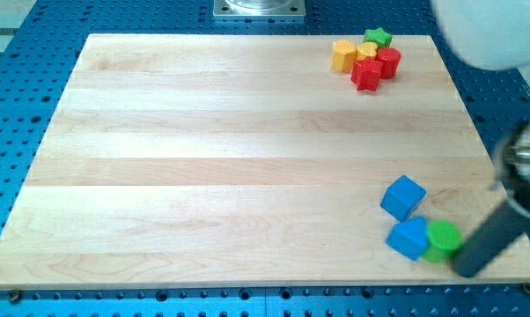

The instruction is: Move green circle diagonally upwards

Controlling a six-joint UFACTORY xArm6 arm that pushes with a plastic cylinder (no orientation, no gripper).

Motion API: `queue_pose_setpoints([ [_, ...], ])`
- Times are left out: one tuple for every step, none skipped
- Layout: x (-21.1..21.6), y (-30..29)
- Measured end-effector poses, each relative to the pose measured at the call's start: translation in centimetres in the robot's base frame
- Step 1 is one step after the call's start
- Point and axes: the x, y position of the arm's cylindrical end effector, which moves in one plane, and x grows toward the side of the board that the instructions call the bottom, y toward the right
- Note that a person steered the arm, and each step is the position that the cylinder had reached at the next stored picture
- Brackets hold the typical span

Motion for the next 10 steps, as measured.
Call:
queue_pose_setpoints([
  [-4.2,-6.1],
  [-8.0,-7.1],
  [-11.6,-15.3],
  [-14.4,-16.1],
  [-11.4,-12.8],
  [-11.0,-12.8],
  [-8.2,-10.5],
  [-11.0,-6.3],
  [-16.5,-15.4],
  [-20.7,-26.1],
])
